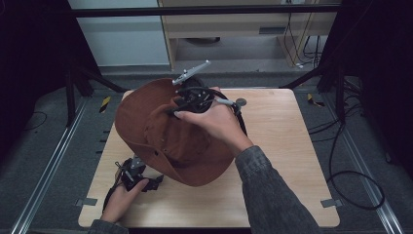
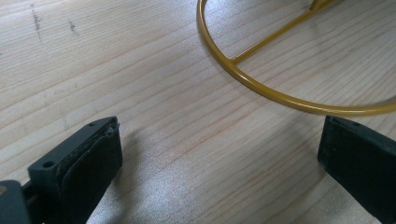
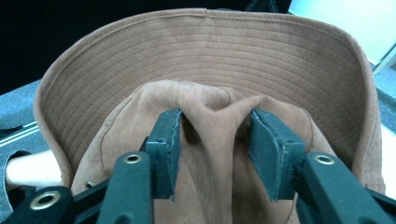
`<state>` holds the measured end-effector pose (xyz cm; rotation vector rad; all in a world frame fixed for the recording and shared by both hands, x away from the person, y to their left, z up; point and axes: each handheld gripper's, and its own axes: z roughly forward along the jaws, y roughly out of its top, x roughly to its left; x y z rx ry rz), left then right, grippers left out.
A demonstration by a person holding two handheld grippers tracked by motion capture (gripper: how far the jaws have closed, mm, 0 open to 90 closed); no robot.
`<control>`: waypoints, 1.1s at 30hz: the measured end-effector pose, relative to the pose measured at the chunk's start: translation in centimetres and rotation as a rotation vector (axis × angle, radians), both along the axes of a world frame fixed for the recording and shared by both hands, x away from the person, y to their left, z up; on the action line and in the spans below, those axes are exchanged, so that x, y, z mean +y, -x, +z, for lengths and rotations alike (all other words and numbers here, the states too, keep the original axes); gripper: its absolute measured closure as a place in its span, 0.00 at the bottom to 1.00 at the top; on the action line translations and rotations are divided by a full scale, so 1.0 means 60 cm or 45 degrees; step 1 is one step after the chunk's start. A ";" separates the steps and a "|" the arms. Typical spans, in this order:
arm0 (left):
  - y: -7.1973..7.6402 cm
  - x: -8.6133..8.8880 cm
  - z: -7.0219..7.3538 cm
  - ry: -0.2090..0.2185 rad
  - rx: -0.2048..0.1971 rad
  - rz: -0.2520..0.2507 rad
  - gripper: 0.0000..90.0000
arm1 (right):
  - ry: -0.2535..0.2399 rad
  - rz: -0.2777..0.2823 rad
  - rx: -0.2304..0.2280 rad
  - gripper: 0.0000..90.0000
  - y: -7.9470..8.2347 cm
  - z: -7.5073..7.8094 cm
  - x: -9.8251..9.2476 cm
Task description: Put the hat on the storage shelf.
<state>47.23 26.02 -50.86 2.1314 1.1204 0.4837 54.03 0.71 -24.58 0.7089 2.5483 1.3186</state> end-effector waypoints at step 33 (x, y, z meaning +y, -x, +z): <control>0.000 0.000 0.000 -0.001 -0.002 0.003 0.00 | -0.047 -0.048 -0.024 0.30 0.024 0.012 -0.059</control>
